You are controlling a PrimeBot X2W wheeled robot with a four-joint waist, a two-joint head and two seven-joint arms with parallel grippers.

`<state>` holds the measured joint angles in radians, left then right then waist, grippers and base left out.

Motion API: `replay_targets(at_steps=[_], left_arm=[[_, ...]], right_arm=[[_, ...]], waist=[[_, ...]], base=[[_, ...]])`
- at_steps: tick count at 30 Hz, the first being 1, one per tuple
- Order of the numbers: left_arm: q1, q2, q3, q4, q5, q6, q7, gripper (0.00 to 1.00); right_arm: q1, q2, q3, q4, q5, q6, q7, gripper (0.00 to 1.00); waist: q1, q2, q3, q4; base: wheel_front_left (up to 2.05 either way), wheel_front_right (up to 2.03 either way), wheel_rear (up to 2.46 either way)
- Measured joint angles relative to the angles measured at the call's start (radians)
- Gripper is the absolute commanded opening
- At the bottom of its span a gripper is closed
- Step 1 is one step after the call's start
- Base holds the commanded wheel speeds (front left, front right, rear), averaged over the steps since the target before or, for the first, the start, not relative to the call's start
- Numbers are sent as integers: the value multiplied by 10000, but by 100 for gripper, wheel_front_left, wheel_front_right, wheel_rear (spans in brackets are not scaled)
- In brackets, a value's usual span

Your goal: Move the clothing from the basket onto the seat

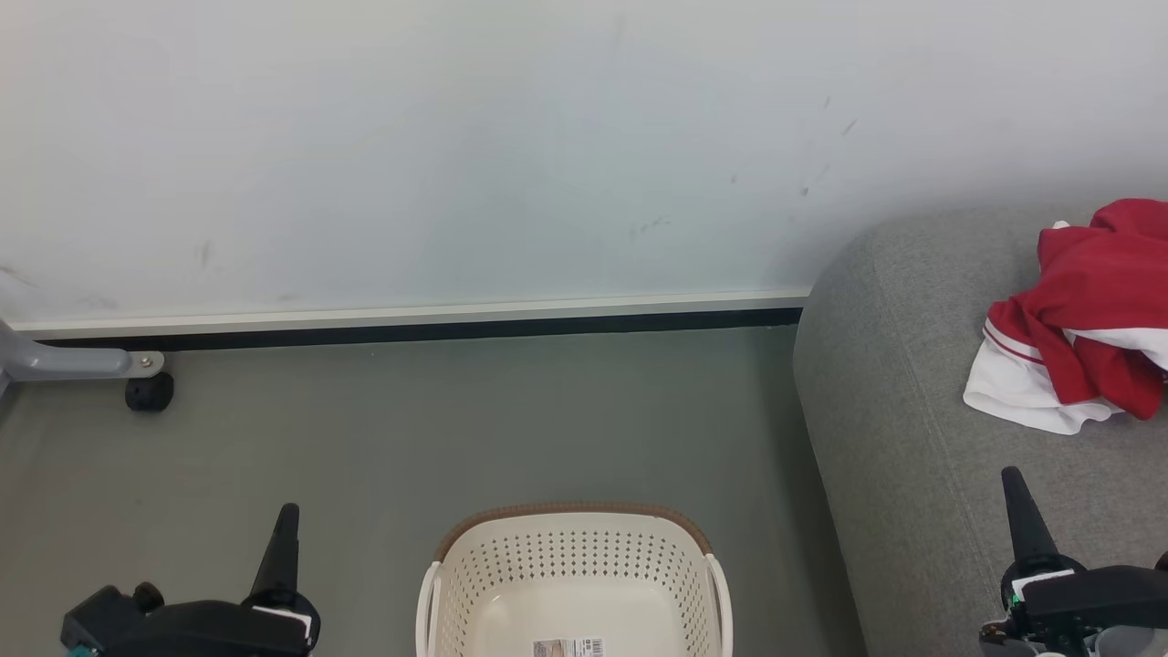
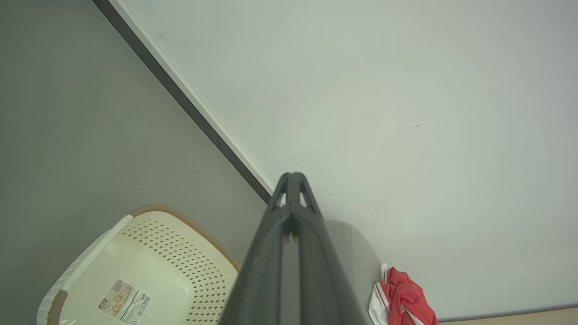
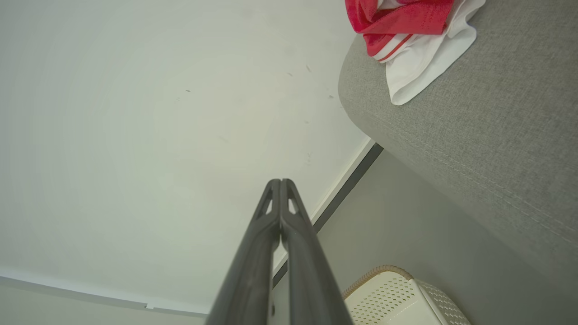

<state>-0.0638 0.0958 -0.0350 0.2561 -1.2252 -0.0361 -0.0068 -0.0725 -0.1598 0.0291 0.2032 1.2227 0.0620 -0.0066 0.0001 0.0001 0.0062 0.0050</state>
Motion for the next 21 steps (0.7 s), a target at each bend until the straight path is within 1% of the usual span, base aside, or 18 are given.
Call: replay_targets(at_steps=[4, 6, 9, 11, 14, 17, 18, 21], left_arm=[[-5, -58, 138, 21, -372, -90, 148, 0], [-19, -71, 222, 31, -617, -96, 232, 0], [-64, -113, 313, 46, -928, -180, 322, 0], [-98, -171, 410, 63, -1218, -265, 420, 0], [-99, -219, 529, 88, -1536, -347, 523, 0], [-100, -263, 629, 104, -1835, -364, 596, 0], [-100, -274, 660, 117, -1994, -443, 652, 0], [-102, -328, 765, 134, -2234, -454, 759, 0]], right_arm=[[-4, 121, -182, 81, 439, 21, 150, 0], [-6, 188, -272, 125, 629, 86, 184, 0], [-13, 293, -410, 205, 963, 109, 307, 0], [-15, 380, -541, 270, 1250, 182, 414, 0], [-27, 477, -673, 320, 1582, 199, 504, 0], [-54, 571, -811, 382, 1875, 259, 594, 0], [-55, 610, -863, 395, 1964, 274, 604, 0], [-55, 702, -988, 468, 2314, 322, 711, 0]], waist=[[0, 0, -6, -6], [-1, 0, -9, -9], [0, 0, -14, -13], [0, 0, -18, -17], [0, 0, -23, -21], [0, 0, -27, -25], [0, 0, -28, -27], [0, 0, -33, -31]], base=[[0, 0, 0], [0, 0, 0], [0, 0, 0], [0, 0, 0], [0, 0, 0], [0, 0, 0], [0, 0, 0], [0, 0, 0]])
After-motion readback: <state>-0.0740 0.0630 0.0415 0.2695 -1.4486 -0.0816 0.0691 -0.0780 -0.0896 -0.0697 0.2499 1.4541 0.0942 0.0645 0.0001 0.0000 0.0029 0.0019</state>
